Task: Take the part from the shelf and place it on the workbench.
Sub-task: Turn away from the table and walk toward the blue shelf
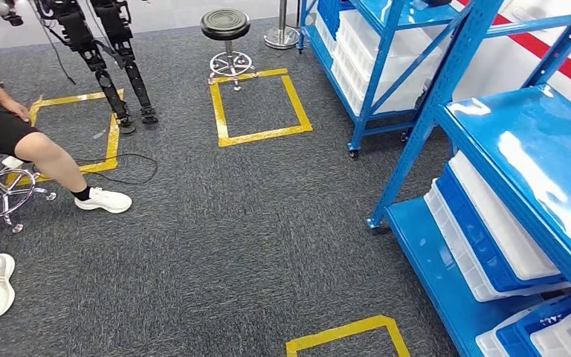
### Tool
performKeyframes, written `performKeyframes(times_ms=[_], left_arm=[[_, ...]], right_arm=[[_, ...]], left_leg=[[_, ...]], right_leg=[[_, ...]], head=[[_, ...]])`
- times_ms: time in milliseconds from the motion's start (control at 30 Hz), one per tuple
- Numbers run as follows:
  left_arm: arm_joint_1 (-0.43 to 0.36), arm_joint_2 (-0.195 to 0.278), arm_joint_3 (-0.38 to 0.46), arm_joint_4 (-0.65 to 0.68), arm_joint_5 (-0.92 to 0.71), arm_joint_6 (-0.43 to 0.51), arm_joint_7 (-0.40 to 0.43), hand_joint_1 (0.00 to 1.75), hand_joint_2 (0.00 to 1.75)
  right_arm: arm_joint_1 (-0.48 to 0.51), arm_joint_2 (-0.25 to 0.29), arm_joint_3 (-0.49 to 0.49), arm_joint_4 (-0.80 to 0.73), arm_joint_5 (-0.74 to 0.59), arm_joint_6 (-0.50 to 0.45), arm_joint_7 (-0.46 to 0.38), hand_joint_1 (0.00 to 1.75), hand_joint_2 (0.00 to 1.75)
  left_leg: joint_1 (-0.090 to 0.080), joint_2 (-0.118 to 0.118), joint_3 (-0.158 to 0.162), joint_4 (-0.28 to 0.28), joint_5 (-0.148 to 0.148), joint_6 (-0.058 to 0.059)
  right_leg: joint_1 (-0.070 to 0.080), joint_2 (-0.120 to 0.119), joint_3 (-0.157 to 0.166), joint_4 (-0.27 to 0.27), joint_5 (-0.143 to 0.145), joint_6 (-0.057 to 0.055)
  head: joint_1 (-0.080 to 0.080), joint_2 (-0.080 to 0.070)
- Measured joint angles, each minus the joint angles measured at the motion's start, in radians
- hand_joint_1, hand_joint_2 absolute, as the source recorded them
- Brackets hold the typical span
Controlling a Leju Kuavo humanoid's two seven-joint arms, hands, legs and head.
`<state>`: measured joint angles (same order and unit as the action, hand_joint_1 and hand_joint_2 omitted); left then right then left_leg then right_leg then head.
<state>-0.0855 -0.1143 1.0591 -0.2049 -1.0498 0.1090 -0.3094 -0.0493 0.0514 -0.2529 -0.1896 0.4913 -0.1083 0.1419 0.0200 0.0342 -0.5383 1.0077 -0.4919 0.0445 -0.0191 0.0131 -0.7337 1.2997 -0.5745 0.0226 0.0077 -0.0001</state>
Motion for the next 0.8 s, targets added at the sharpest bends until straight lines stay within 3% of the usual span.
performKeyframes(times_ms=[33,100,133,167,233,300,367,433,467,500,533,567,600,667,733,800], left_arm=[[0.000,0.000,0.000,0.000,0.000,0.000,0.000,0.00,0.00],[0.000,-0.001,-0.002,0.000,0.000,0.000,0.000,0.00,0.00],[0.000,-0.001,-0.003,0.000,0.000,0.000,0.000,0.00,0.00],[0.000,-0.001,-0.003,0.000,0.000,0.000,0.000,0.00,0.00],[-0.003,-0.001,-0.004,0.000,0.000,0.000,0.000,0.00,0.00],[-0.007,-0.002,-0.004,0.000,0.000,0.001,0.000,0.00,0.00],[-0.010,-0.005,-0.005,0.000,-0.001,0.004,0.000,0.00,0.00],[-0.007,-0.006,-0.006,0.000,-0.003,0.005,0.002,0.00,0.00],[-0.005,-0.006,-0.007,0.000,-0.003,0.005,0.003,0.00,0.00],[-0.003,-0.006,-0.007,0.000,-0.003,0.006,0.004,0.00,0.00],[-0.002,-0.006,-0.007,0.000,-0.003,0.006,0.004,0.00,0.00],[-0.002,-0.007,-0.007,0.000,-0.003,0.006,0.004,0.00,0.00],[-0.002,-0.007,-0.008,0.000,-0.003,0.006,0.004,0.00,0.00],[-0.002,-0.006,-0.008,0.000,-0.004,0.006,0.004,0.00,0.00],[-0.002,-0.005,-0.009,0.000,-0.004,0.006,0.004,0.00,0.00],[-0.003,-0.006,-0.009,0.000,-0.004,0.007,0.004,0.00,0.00]], right_arm=[[0.001,-0.001,0.000,0.000,0.000,0.000,0.000,0.00,0.00],[0.003,-0.003,0.000,0.000,0.000,0.000,0.000,0.00,0.00],[0.002,-0.002,0.000,0.000,0.000,0.000,0.000,0.00,0.00],[0.001,-0.001,0.000,0.000,0.000,0.000,0.000,0.00,0.00],[-0.001,-0.001,0.000,0.000,0.000,0.000,0.000,0.00,0.00],[-0.001,-0.003,0.000,0.000,0.000,0.000,0.000,0.00,0.00],[-0.001,-0.006,0.000,0.000,0.000,0.000,0.000,0.00,0.00],[-0.002,-0.006,0.000,0.000,0.000,-0.001,0.000,0.00,0.00],[-0.002,-0.005,0.000,0.000,0.000,-0.001,-0.001,0.00,0.00],[-0.001,-0.005,0.000,0.000,0.000,-0.001,-0.001,0.00,0.00],[-0.001,-0.004,0.000,0.000,0.000,-0.001,-0.001,0.00,0.00],[0.000,-0.004,0.000,0.000,0.000,-0.001,-0.001,0.00,0.00],[0.000,-0.004,0.000,0.000,0.000,-0.001,-0.001,0.00,0.00],[-0.002,-0.003,0.000,0.000,0.000,-0.001,-0.001,0.00,0.00],[-0.003,-0.002,0.000,0.000,0.000,-0.001,-0.001,0.00,0.00],[0.000,-0.003,0.000,0.000,0.001,-0.001,-0.001,0.00,0.00]], left_leg=[[0.000,0.013,0.001,0.000,-0.002,-0.002],[0.002,0.035,0.006,0.002,-0.007,-0.011],[0.001,0.045,0.010,0.003,-0.012,-0.019],[-0.001,0.055,0.015,0.004,-0.017,-0.027],[-0.002,0.071,0.025,0.002,-0.024,-0.042],[0.006,0.077,0.033,0.001,-0.030,-0.054],[0.013,0.032,0.015,0.054,-0.071,-0.061],[0.015,-0.021,-0.046,0.185,-0.142,-0.059],[0.015,-0.031,-0.081,0.253,-0.169,-0.058],[0.014,-0.035,-0.106,0.296,-0.177,-0.056],[0.014,-0.037,-0.114,0.301,-0.164,-0.052],[0.013,-0.040,-0.103,0.267,-0.131,-0.048],[0.013,-0.051,-0.076,0.203,-0.090,-0.042],[0.011,-0.096,-0.022,0.075,-0.031,-0.033],[0.005,-0.116,-0.003,0.028,-0.020,-0.028],[0.000,-0.091,0.000,0.016,-0.011,-0.019]], right_leg=[[-0.005,-0.004,0.007,-0.010,0.008,0.011],[-0.016,-0.030,0.077,-0.137,0.055,0.034],[-0.017,-0.053,0.114,-0.202,0.078,0.040],[-0.016,-0.069,0.139,-0.248,0.094,0.039],[-0.006,-0.075,0.150,-0.269,0.104,0.026],[-0.007,-0.052,0.151,-0.271,0.107,0.009],[-0.012,-0.031,0.155,-0.274,0.110,-0.011],[-0.007,-0.011,0.155,-0.275,0.111,-0.025],[-0.002,0.002,0.154,-0.275,0.111,-0.029],[0.002,0.016,0.155,-0.275,0.111,-0.030],[0.006,0.029,0.156,-0.274,0.111,-0.031],[0.008,0.044,0.158,-0.274,0.111,-0.031],[0.009,0.058,0.160,-0.274,0.111,-0.030],[0.012,0.082,0.161,-0.272,0.112,-0.028],[0.013,0.102,0.154,-0.272,0.115,-0.018],[0.010,0.111,0.142,-0.273,0.120,-0.005]], head=[[0.000,0.000],[0.000,0.000],[0.001,0.000],[0.000,0.000],[-0.002,0.000],[-0.003,0.000],[-0.007,0.000],[-0.012,0.000],[-0.012,0.000],[-0.012,0.000],[-0.012,0.000],[-0.012,0.000],[-0.012,0.000],[-0.011,0.000],[-0.011,0.000],[-0.011,0.000]])
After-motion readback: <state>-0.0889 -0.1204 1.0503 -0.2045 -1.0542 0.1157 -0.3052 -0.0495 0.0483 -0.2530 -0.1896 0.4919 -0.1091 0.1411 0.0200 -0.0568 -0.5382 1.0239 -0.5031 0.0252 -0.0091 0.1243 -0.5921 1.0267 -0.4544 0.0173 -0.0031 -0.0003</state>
